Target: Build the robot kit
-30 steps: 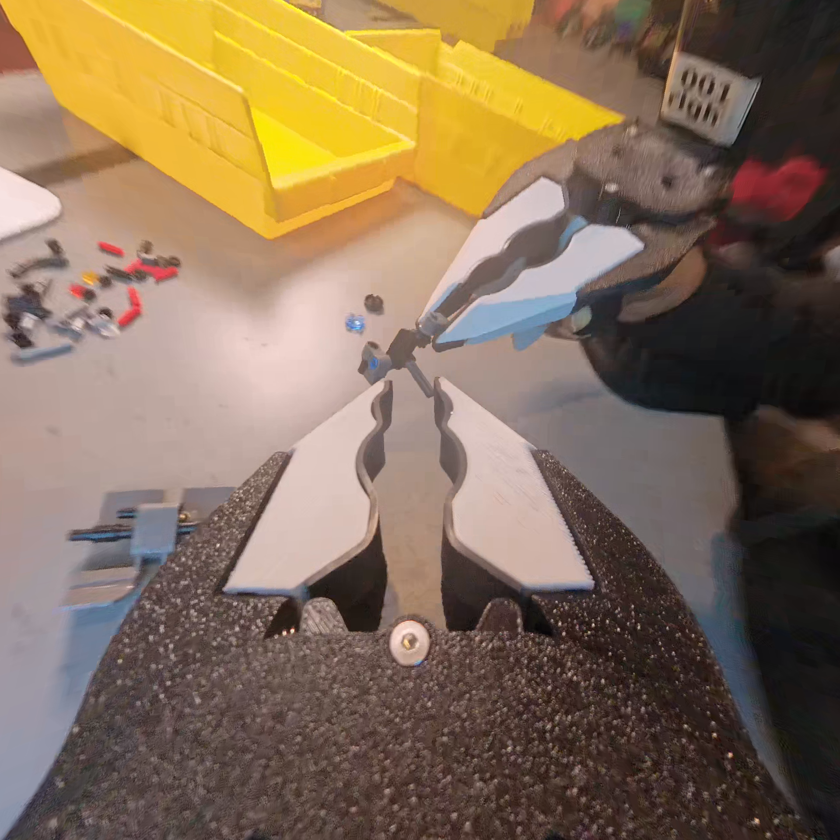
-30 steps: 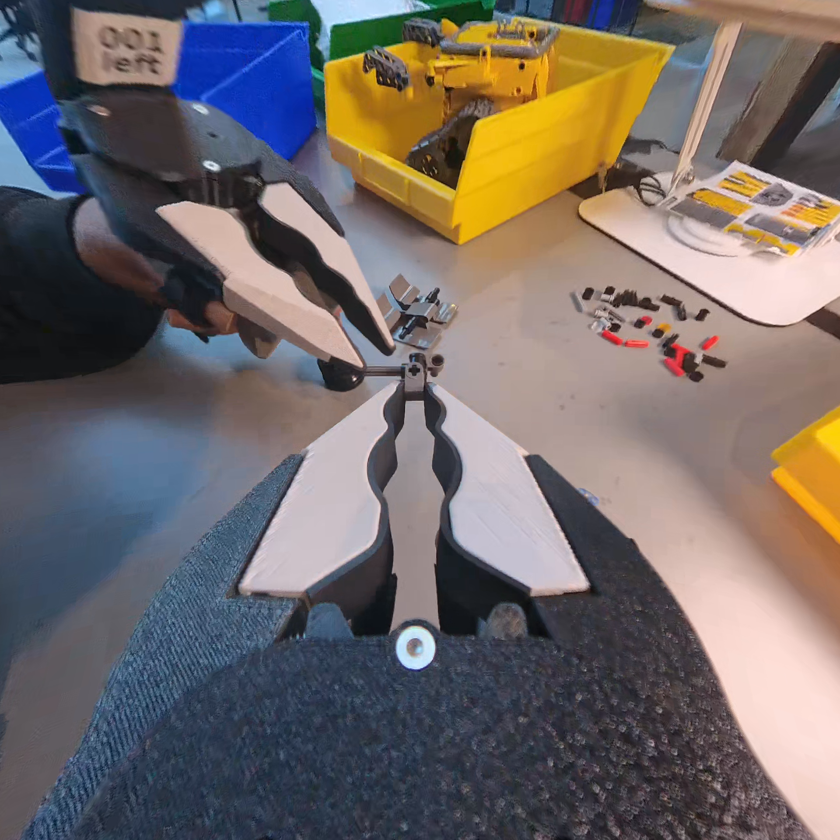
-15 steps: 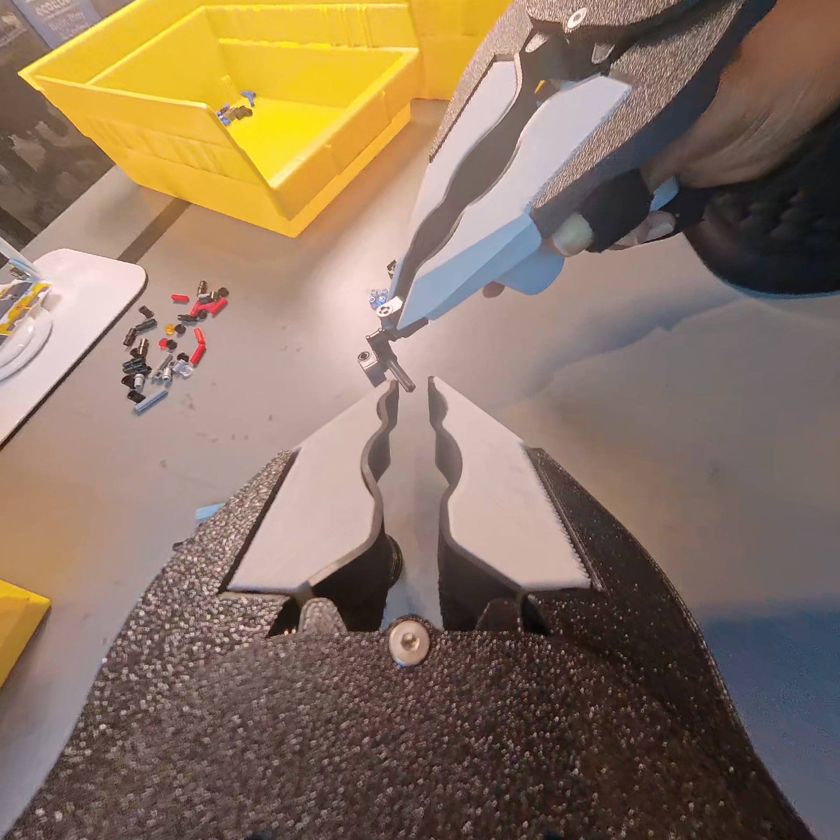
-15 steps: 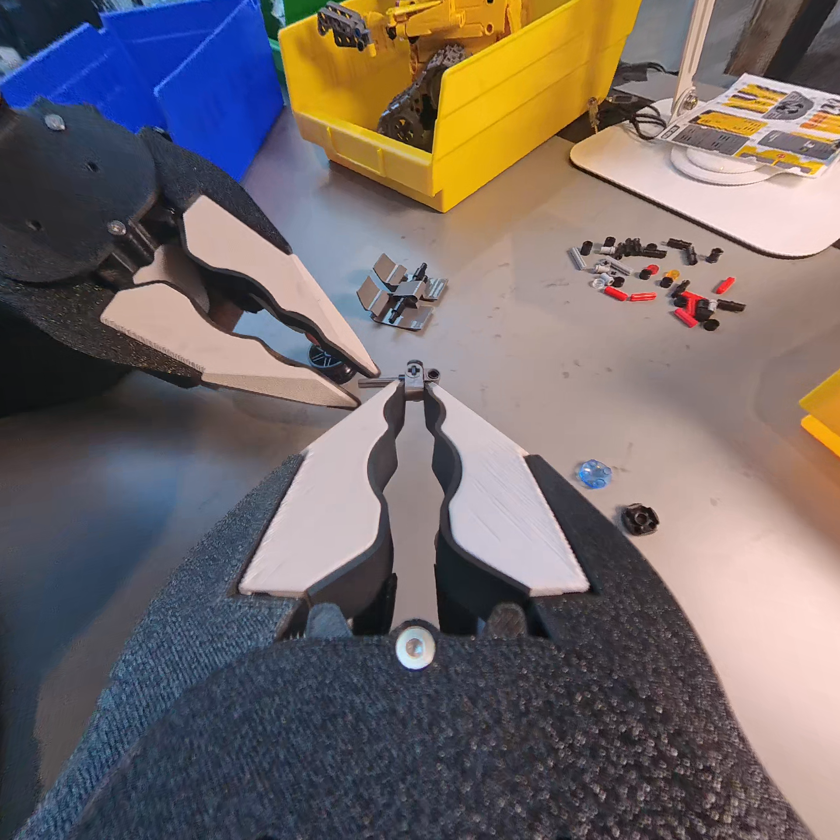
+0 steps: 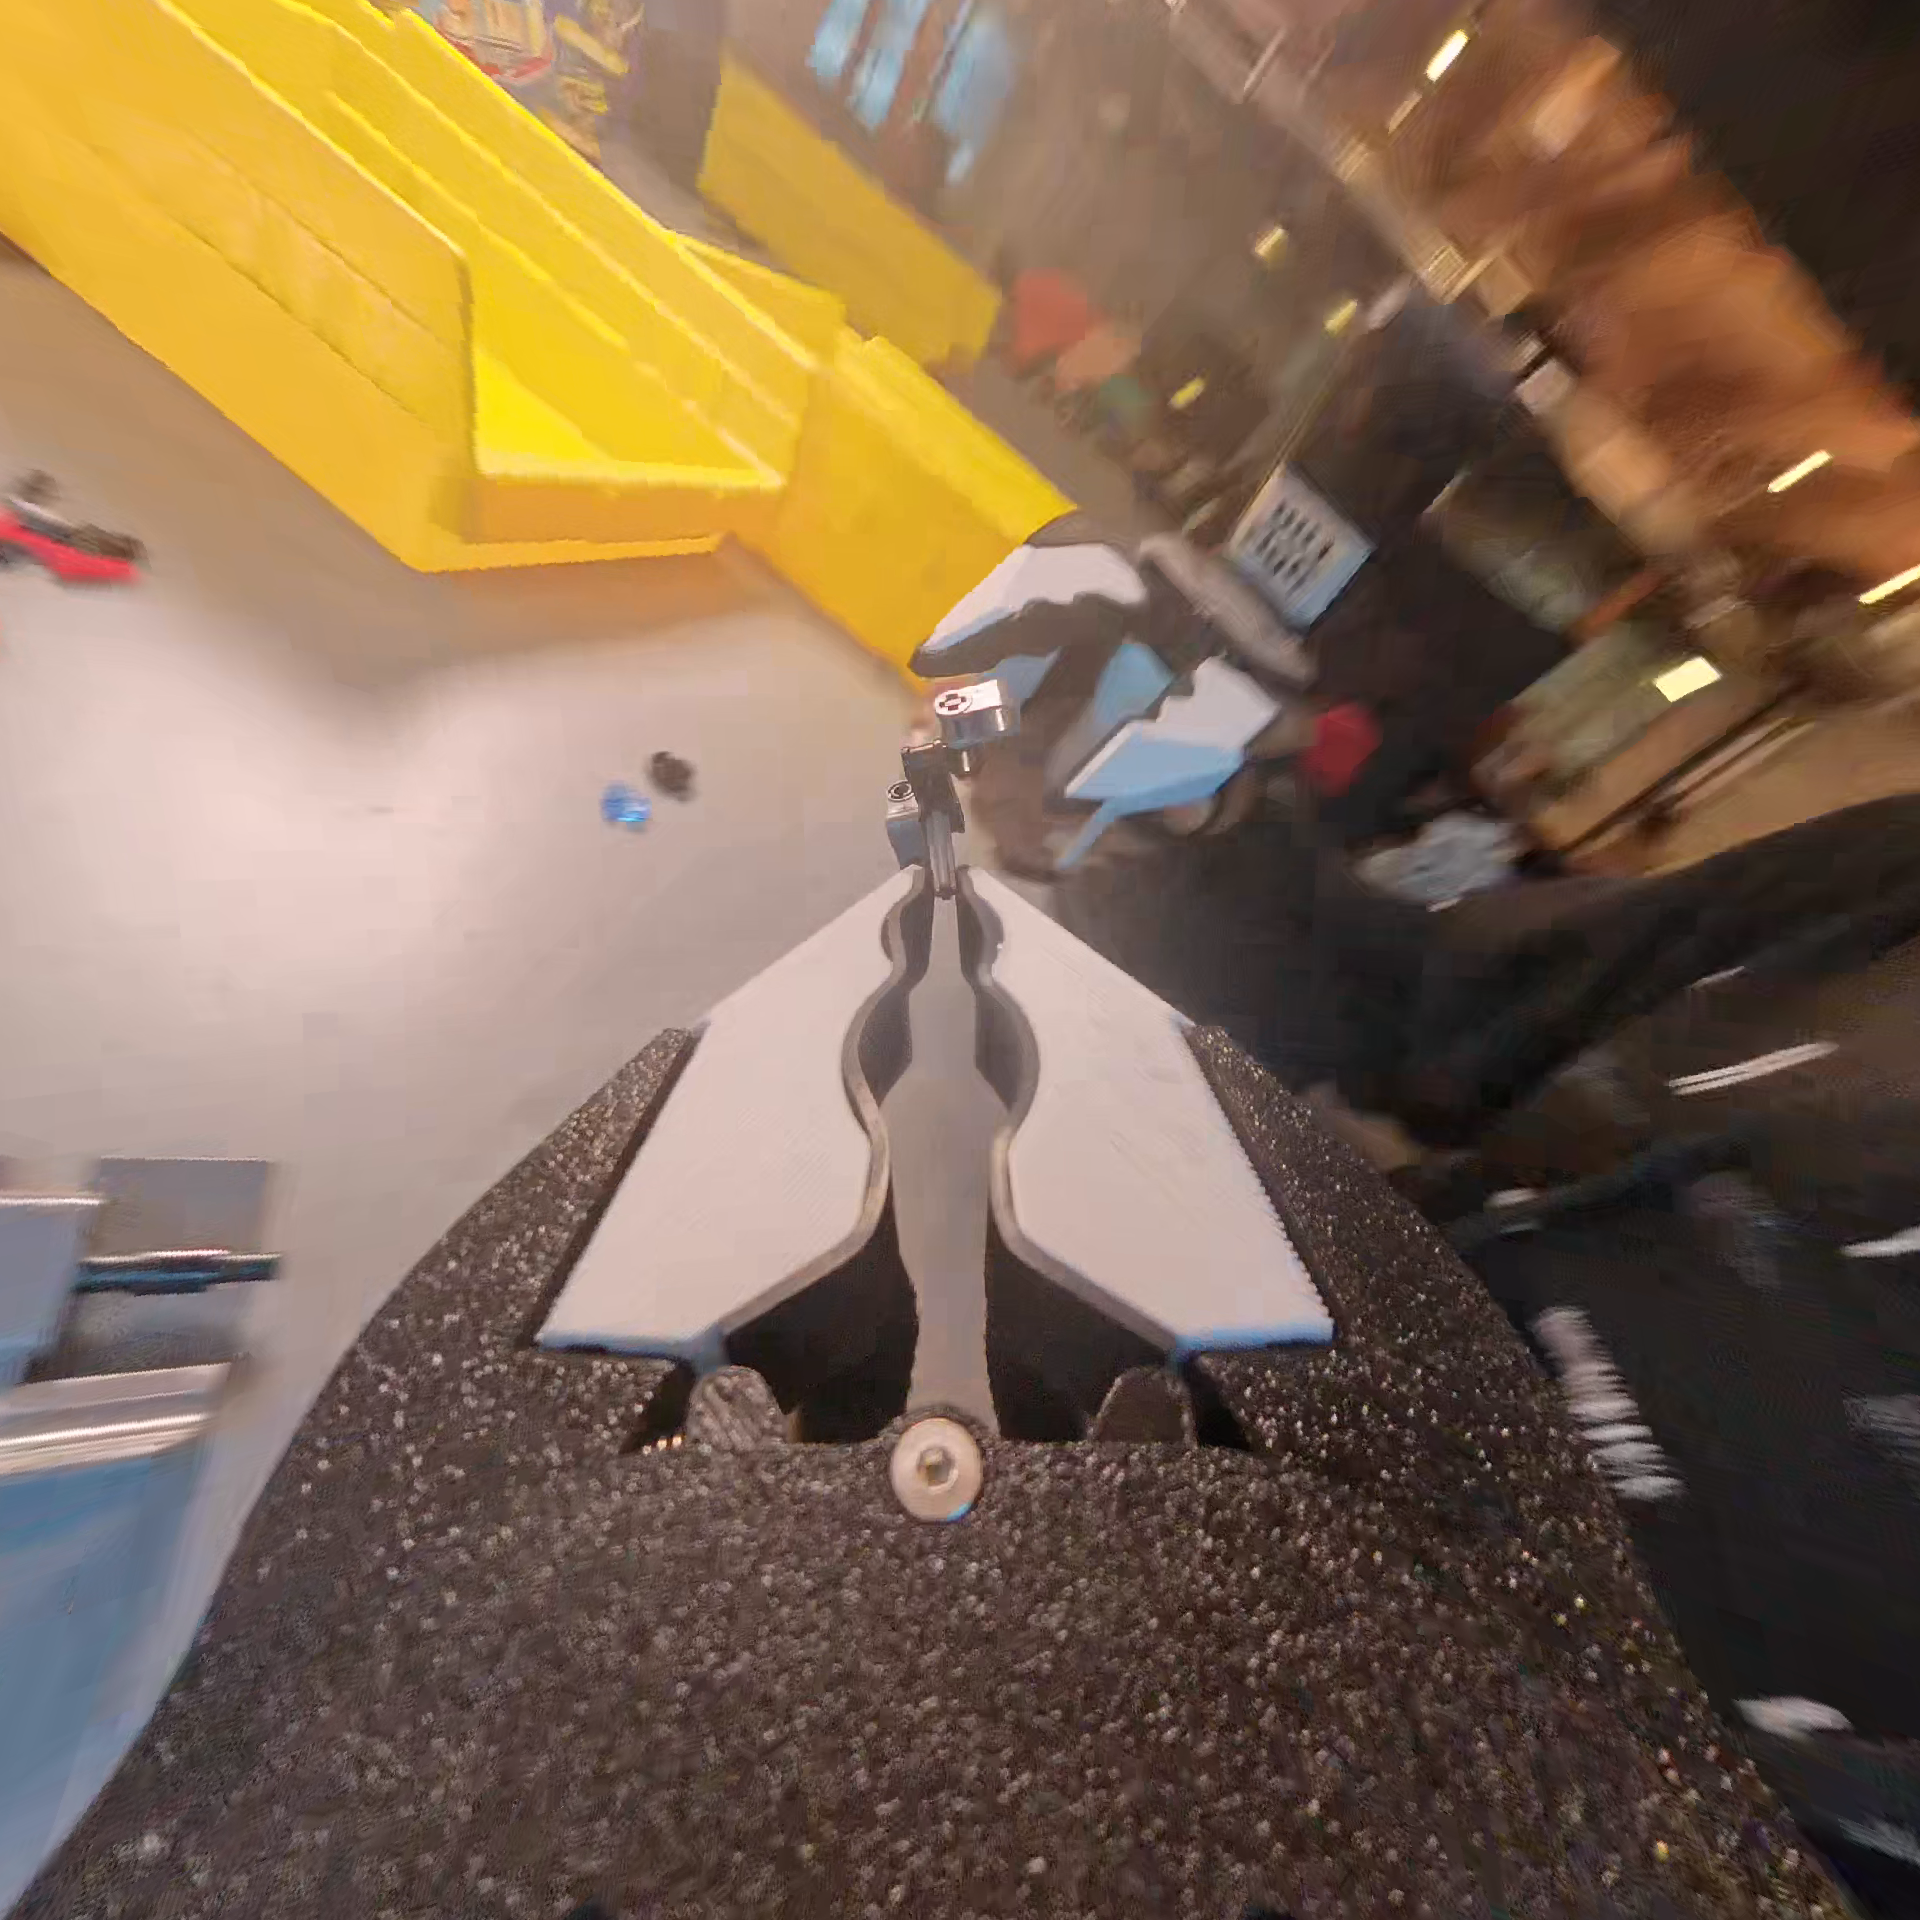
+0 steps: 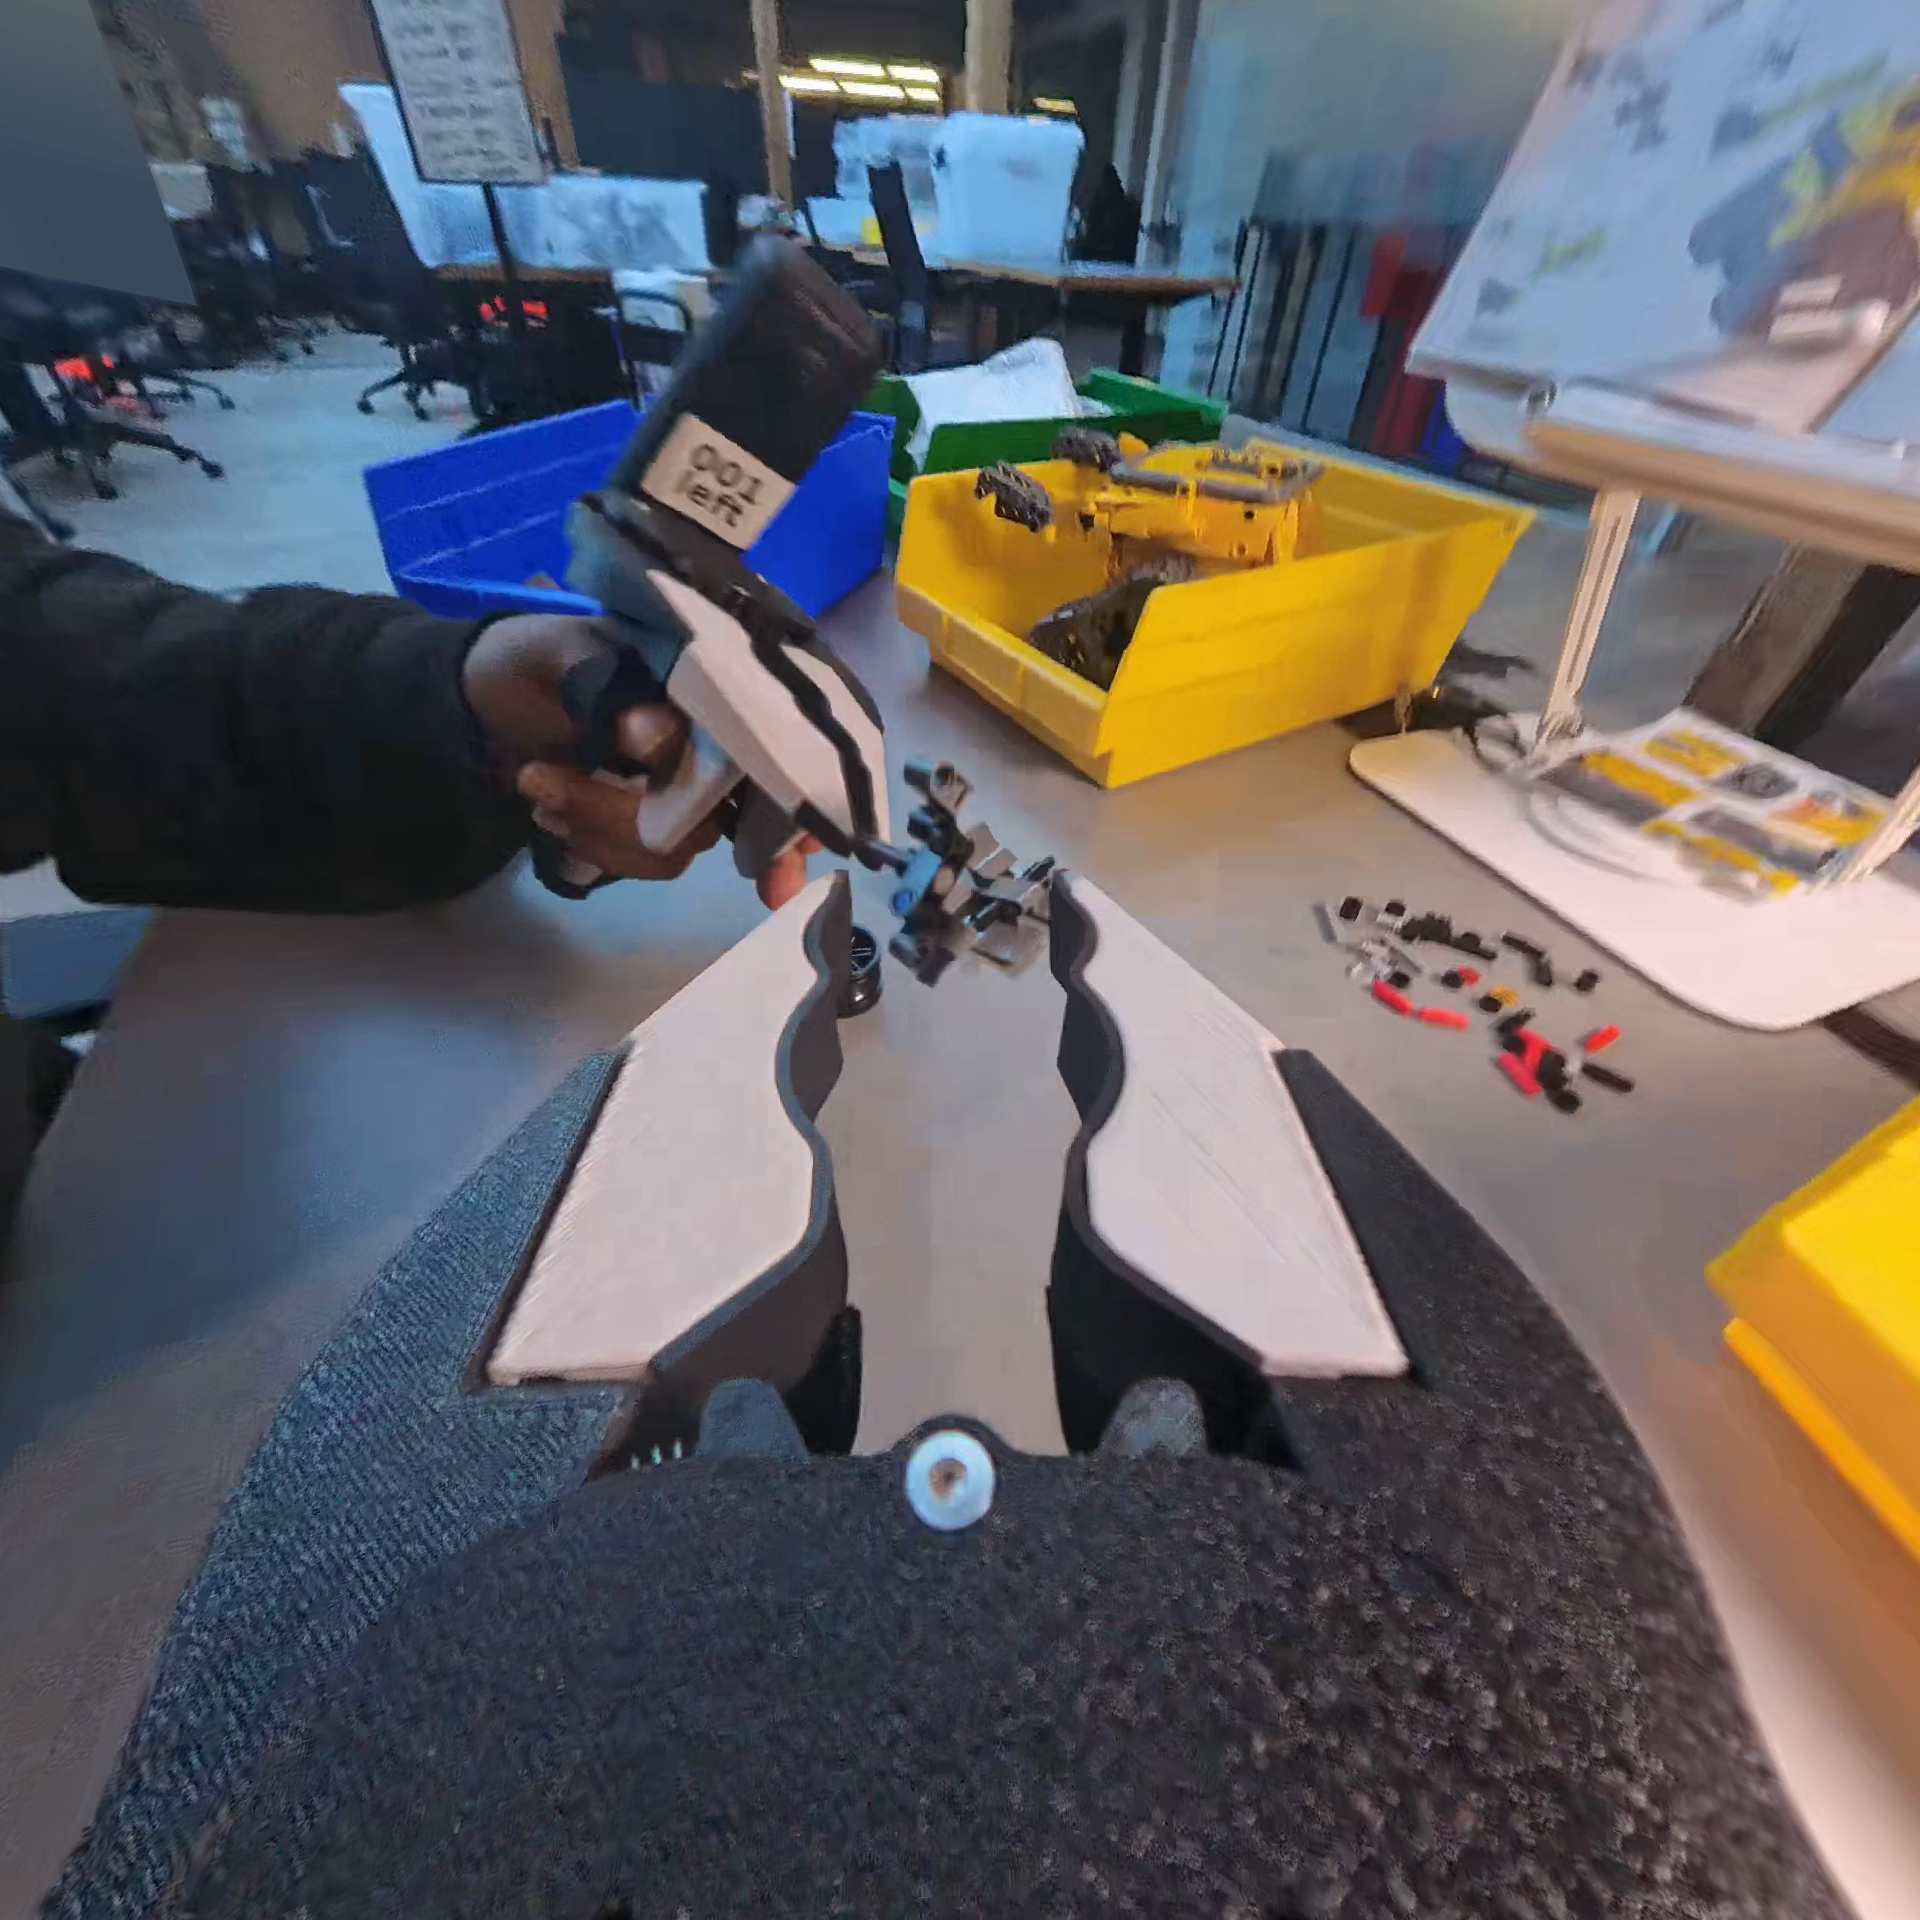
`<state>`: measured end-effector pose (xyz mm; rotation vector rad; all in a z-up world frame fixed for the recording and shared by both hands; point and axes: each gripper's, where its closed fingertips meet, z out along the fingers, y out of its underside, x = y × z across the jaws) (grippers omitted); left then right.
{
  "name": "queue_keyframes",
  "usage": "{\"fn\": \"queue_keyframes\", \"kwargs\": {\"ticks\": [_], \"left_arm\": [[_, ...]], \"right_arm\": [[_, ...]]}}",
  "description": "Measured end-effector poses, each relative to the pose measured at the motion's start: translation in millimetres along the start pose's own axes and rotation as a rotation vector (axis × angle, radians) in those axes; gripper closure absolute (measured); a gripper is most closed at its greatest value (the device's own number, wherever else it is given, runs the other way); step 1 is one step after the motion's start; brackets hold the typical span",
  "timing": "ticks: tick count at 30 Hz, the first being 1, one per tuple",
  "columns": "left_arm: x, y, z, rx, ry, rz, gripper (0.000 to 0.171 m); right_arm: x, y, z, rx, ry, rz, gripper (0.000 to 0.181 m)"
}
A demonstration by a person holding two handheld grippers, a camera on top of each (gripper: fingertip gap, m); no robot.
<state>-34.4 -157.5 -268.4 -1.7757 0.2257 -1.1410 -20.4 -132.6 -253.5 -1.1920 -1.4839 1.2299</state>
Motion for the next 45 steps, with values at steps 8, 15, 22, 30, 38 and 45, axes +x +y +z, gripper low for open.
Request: {"fn": "queue_keyframes", "kwargs": {"ticks": [8,15,22,30,38,45], "left_arm": [[24,-9,-7,0.079,0.362,-0.399,0.168],[23,-7,-7,0.074,0.366,-0.418,0.168],[24,-8,-6,0.066,0.322,-0.335,0.168],[12,-31,-15,0.245,0.285,-0.367,0.169],[10,-36,-12,0.345,0.253,-0.404,0.168],[10,-32,-9,0.314,0.236,-0.389,0.168]], "right_arm": [[-23,-4,3,0.067,-0.101,-0.143,0.151],[-30,-5,2,0.085,-0.15,-0.127,0.172],[-32,-5,0,0.094,-0.201,-0.032,0.174],[-19,-8,6,0.111,-0.025,-0.158,0.146],[-1,-15,20,0.091,0.284,-0.332,0.153],[-4,-13,18,0.077,0.224,-0.312,0.16]]}}
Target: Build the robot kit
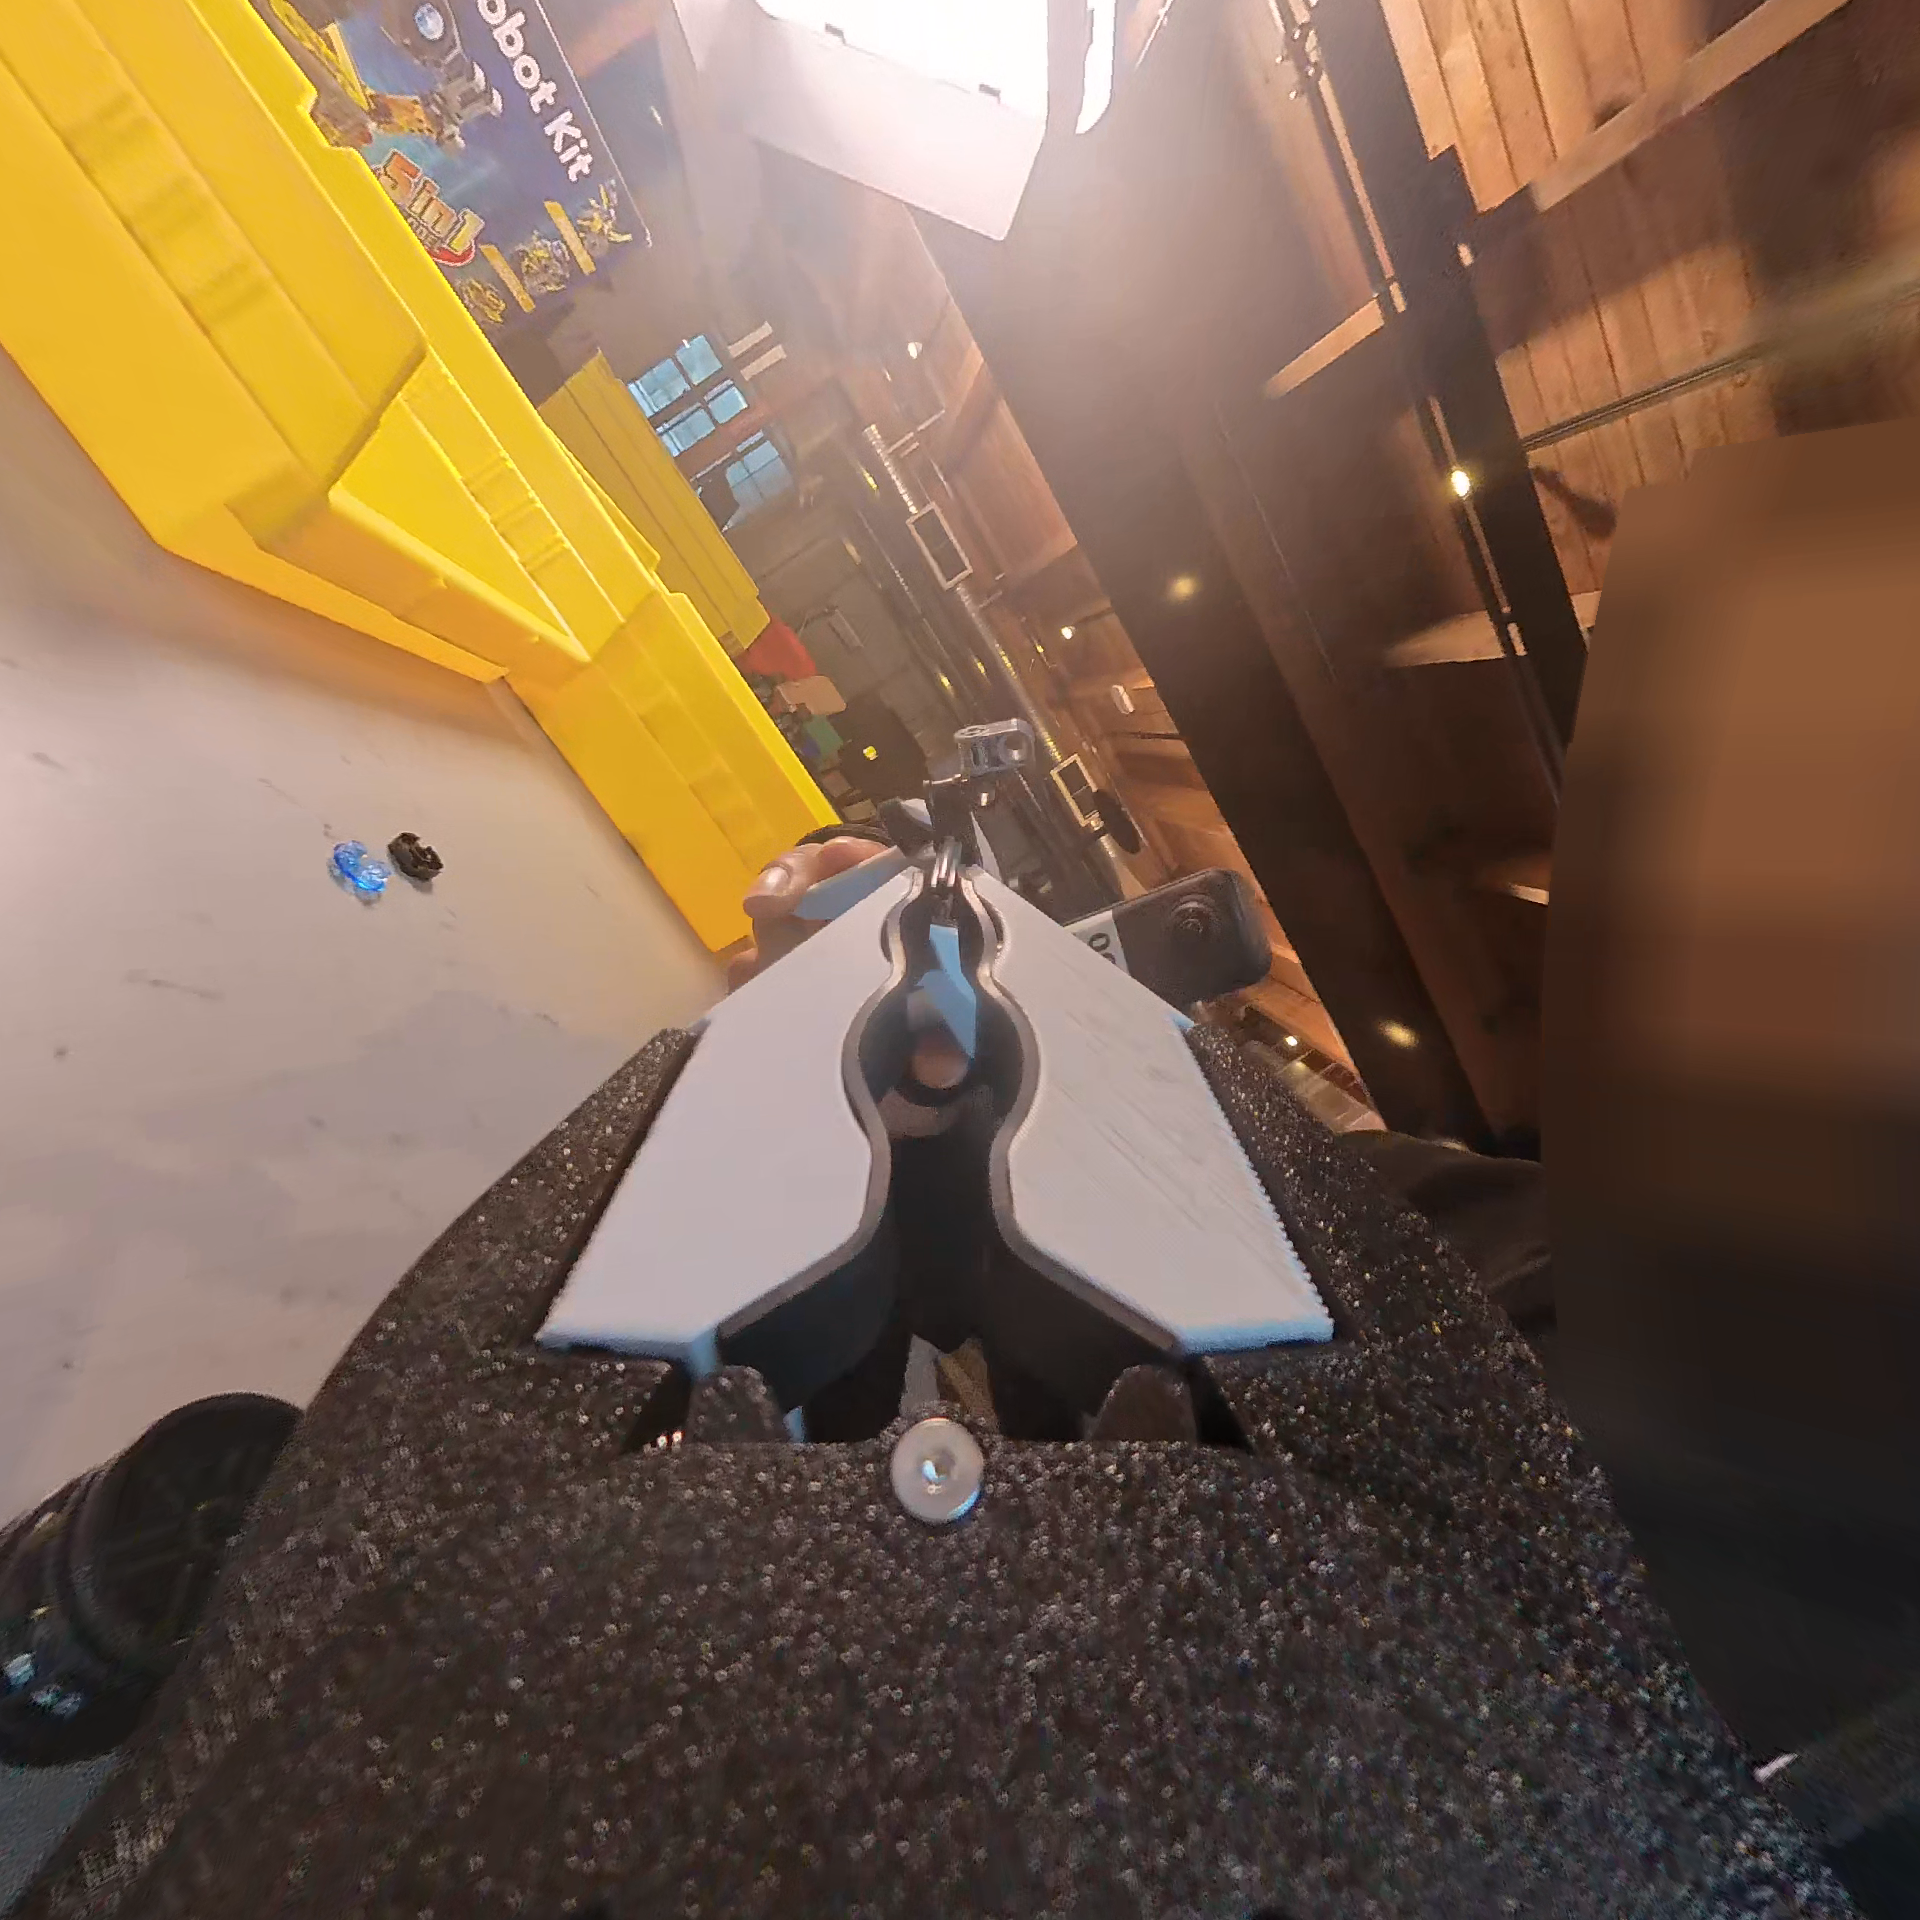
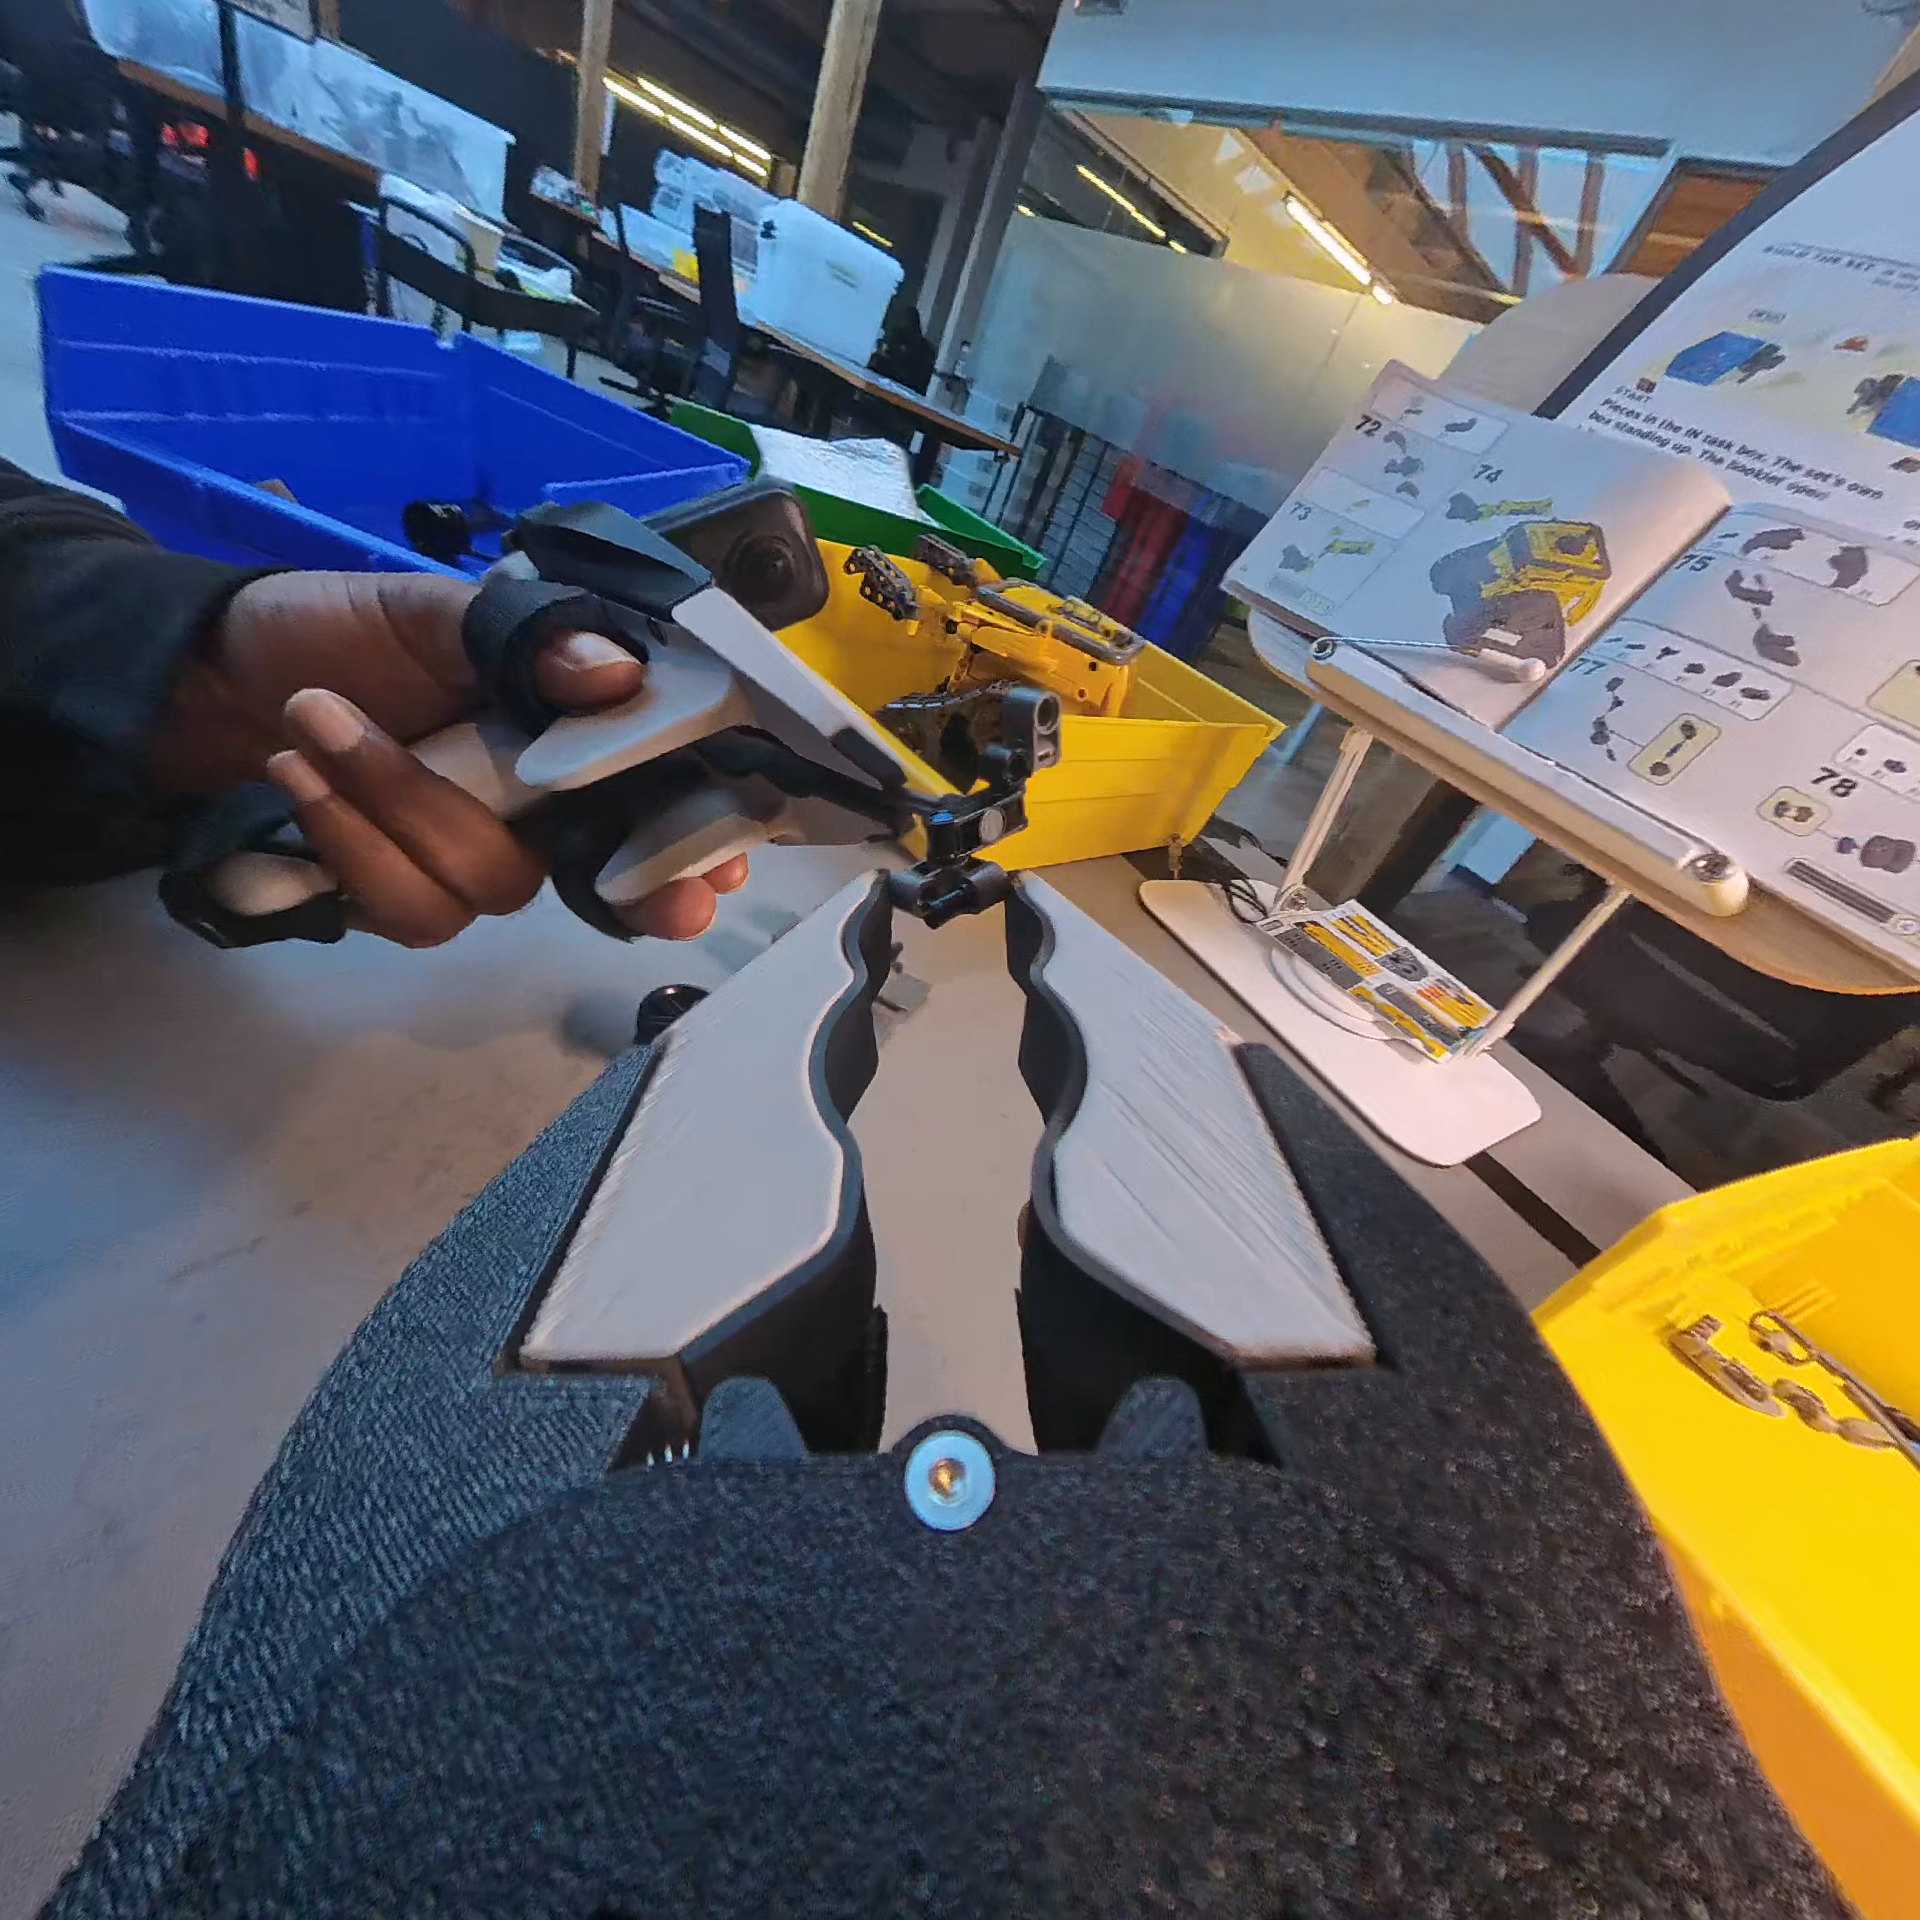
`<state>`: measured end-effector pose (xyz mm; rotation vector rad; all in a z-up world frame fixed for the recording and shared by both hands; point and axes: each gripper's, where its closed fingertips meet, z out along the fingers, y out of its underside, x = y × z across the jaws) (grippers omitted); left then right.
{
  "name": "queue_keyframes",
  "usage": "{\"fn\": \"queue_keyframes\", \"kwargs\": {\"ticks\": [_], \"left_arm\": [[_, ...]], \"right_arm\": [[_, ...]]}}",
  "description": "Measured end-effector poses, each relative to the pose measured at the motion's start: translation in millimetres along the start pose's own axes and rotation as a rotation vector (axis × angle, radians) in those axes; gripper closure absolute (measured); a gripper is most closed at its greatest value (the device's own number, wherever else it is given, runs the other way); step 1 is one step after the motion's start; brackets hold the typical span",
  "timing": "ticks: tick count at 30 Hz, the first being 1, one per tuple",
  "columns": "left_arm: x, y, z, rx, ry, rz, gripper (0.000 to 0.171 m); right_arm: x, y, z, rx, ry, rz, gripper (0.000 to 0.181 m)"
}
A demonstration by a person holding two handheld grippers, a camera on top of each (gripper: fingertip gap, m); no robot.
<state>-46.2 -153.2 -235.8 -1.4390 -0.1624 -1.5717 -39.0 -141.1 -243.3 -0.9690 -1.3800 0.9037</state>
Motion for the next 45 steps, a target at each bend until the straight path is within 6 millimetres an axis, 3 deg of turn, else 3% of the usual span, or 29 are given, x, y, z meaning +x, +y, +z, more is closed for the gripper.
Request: {"fn": "queue_keyframes", "kwargs": {"ticks": [10,13,16,23,26,38,45], "left_arm": [[6,7,1,-0.169,-0.204,0.56,0.155],[4,12,1,-0.223,-0.271,0.718,0.156],[2,14,0,-0.252,-0.309,0.803,0.167],[3,17,-2,-0.295,-0.306,0.839,0.168],[0,18,-5,-0.32,-0.296,0.836,0.168],[-13,56,-11,-0.53,-0.202,0.781,0.168],[-12,62,-12,-0.568,-0.177,0.772,0.168]], "right_arm": [[-7,1,-4,0.014,-0.1,0.147,0.16],[-10,-2,-4,0.031,-0.122,0.174,0.16],[-12,-3,-4,0.039,-0.135,0.18,0.16],[-16,-1,-4,0.045,-0.169,0.205,0.159],[-23,-1,-6,0.054,-0.239,0.236,0.148],[-42,5,-18,0.006,-0.384,0.174,0.143],[-46,7,-21,0.003,-0.419,0.165,0.145]]}}
